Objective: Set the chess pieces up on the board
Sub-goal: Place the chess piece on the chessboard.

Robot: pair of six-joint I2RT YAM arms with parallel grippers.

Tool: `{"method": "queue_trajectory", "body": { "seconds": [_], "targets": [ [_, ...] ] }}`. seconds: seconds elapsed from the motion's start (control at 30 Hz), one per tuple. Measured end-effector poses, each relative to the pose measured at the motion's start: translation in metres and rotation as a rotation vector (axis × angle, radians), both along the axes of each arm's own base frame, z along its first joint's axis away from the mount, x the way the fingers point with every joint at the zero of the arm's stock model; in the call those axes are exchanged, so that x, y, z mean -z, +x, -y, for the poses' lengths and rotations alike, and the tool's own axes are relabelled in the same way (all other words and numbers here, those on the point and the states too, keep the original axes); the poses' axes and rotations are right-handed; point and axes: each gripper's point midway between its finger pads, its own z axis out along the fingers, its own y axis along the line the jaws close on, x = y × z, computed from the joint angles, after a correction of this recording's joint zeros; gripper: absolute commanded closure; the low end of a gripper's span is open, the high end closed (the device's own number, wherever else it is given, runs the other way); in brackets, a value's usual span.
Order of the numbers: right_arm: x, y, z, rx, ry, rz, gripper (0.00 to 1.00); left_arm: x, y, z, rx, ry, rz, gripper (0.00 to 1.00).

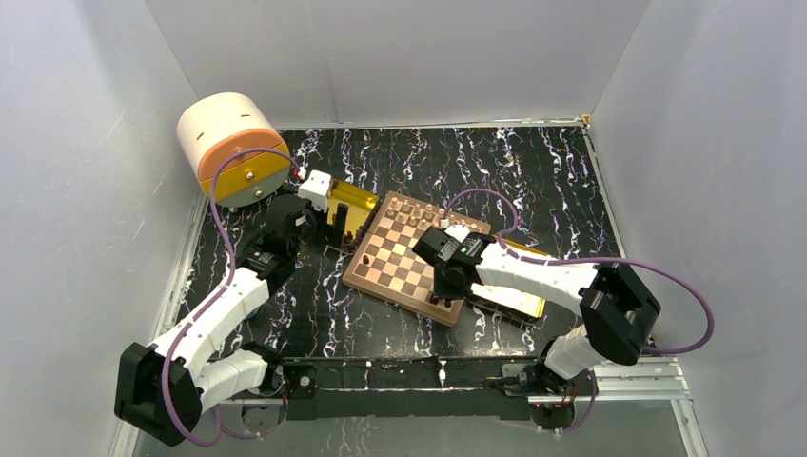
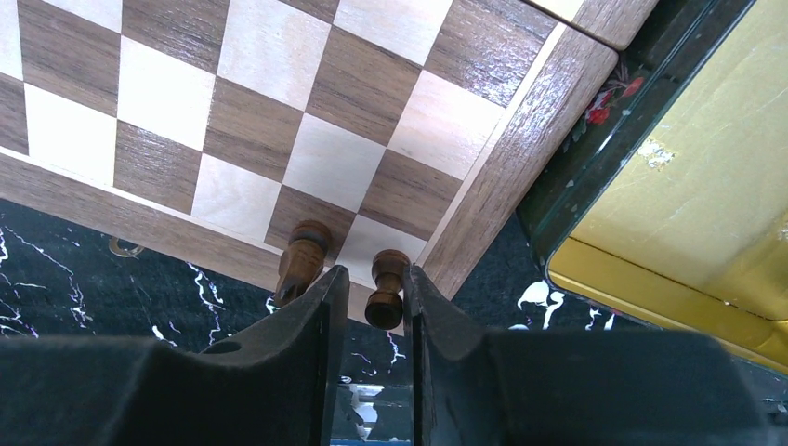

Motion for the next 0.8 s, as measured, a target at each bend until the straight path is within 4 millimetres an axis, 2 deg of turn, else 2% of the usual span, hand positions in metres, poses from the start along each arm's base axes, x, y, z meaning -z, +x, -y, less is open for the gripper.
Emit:
{"method": "queue_trajectory", "body": {
  "seconds": [0.4, 0.67, 0.8],
  "targets": [
    [0.0000, -0.0014, -0.0028, -0.004, 0.014, -0.009, 0.65, 0.0002, -0.0001, 0.0000, 0.001, 0.000, 0.000, 0.07],
    [-0.0017, -0.0012, -0.0029, -0.004, 0.017, -0.005, 0.56, 0.0002, -0.0001, 0.0002, 0.001, 0.000, 0.000, 0.06],
    [-0.0100, -0.0004, -0.0018, -0.002, 0.029, 0.010, 0.51, 0.0002, 0.0012, -0.0005, -0.013, -0.010, 0.006, 0.04]
  ]
}}
